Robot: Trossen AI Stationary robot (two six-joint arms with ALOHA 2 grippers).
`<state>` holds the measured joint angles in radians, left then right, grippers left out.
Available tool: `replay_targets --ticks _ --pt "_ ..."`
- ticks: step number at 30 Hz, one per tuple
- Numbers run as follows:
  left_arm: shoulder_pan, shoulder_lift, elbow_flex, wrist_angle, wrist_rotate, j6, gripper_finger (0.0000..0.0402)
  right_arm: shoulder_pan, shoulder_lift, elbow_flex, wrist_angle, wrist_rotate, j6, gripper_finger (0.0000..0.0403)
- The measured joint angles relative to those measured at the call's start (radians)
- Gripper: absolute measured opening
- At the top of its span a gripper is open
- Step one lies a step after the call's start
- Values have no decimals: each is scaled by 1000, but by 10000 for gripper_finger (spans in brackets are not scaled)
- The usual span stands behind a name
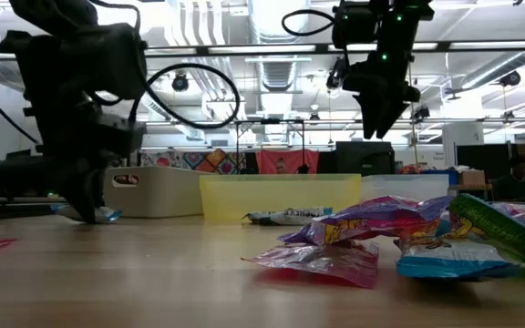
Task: Sort candy
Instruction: Put the white chocolate into the yellow bin
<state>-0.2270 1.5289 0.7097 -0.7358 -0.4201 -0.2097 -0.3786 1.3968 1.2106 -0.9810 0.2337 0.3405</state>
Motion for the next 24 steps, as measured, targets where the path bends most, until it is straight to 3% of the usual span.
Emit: replay_targets --ticks 7,12,18,24 --pt "-2 -111 24 1 128 17 7 22 0 0 0 2 4 221" --pt "-3 -214 78 47 150 64 4 41 0 0 0 2 8 221" --pt "40 -271 140 338 144 309 3 81 -2 10 0 -1 8 221" --pt "175 -217 165 639 141 507 3 139 -30 13 -4 -8 50 221"
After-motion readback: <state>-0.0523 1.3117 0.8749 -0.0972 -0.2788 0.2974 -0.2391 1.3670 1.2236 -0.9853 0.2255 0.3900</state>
